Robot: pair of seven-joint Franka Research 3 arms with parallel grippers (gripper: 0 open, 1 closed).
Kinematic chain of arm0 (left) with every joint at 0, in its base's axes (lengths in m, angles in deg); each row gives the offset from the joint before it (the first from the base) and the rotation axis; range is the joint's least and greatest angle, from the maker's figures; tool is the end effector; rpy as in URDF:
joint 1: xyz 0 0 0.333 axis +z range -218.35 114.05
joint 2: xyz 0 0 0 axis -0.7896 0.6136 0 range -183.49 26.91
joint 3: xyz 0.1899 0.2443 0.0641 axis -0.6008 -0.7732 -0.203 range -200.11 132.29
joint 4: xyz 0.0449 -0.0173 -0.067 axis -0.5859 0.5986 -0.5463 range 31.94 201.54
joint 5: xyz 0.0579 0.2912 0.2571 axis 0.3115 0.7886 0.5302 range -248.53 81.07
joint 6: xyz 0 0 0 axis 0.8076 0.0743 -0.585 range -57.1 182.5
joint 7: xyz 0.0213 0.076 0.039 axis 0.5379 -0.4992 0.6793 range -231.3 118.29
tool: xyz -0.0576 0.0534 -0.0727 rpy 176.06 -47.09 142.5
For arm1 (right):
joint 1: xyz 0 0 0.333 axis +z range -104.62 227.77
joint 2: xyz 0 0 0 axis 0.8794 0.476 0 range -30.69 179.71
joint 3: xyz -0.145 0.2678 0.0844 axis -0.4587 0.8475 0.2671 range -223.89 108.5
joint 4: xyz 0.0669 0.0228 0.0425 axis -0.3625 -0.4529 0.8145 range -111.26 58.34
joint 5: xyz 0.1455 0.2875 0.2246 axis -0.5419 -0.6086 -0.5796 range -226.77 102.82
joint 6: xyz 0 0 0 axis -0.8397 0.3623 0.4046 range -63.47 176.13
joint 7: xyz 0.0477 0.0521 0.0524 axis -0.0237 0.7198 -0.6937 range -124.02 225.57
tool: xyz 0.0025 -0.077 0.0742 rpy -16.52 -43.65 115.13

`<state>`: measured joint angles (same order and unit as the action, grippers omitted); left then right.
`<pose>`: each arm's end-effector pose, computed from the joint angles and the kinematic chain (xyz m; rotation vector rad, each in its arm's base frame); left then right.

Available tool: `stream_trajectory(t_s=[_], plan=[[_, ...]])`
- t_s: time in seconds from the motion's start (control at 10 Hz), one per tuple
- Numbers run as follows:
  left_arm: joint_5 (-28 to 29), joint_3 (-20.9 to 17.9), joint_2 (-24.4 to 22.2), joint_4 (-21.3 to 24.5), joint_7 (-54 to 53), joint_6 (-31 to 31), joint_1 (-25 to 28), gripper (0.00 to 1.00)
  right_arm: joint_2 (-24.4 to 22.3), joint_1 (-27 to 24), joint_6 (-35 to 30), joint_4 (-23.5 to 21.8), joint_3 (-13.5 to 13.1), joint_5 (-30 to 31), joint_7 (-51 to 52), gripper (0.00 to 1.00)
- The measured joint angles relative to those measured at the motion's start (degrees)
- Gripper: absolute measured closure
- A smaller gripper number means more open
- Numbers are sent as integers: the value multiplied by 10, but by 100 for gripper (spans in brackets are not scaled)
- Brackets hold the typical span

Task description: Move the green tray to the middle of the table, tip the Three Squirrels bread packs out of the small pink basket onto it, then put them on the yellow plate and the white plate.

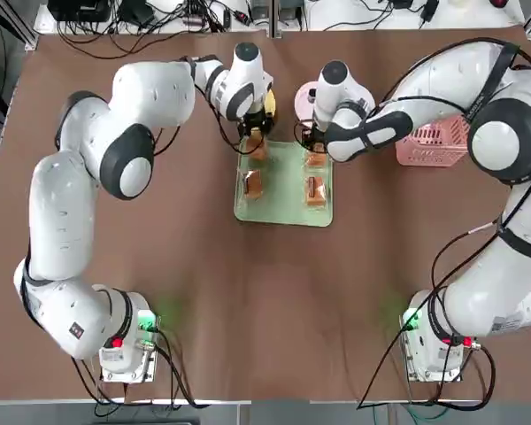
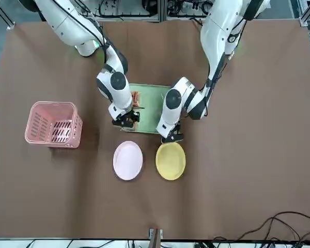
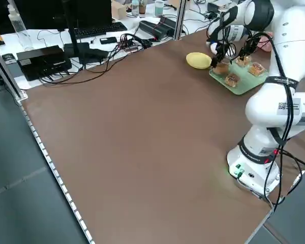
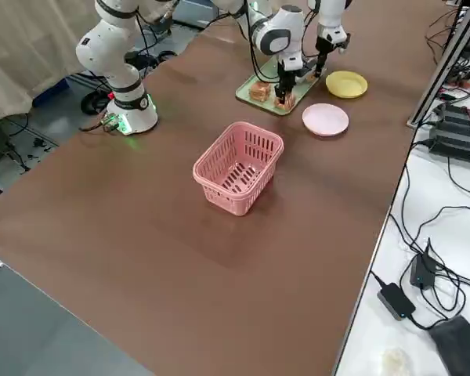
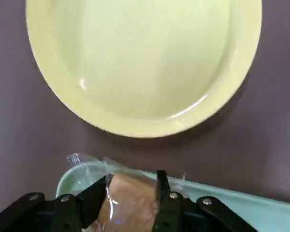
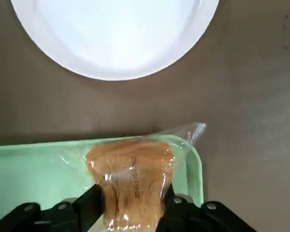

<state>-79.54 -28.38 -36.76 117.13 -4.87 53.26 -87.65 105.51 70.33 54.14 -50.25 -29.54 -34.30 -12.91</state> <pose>0.5338 -0.4517 0.2091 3.0937 0.2469 0.0318 0.4859 0.3597 0.2120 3.1300 -0.2289 0.0982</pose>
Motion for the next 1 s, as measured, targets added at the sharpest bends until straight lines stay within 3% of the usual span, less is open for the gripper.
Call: stream_trajectory(t_s=[0.3,0.6,1.0], plan=[[0,-14,-15,-21,-7,-2,28,61,-14,-17,1,19,-3,6,0,50],[0,-15,-24,-61,-18,-22,65,61,-21,-22,-1,73,-15,7,4,50],[0,-22,35,-118,-18,-15,69,61,12,-25,-29,164,-51,7,60,50]])
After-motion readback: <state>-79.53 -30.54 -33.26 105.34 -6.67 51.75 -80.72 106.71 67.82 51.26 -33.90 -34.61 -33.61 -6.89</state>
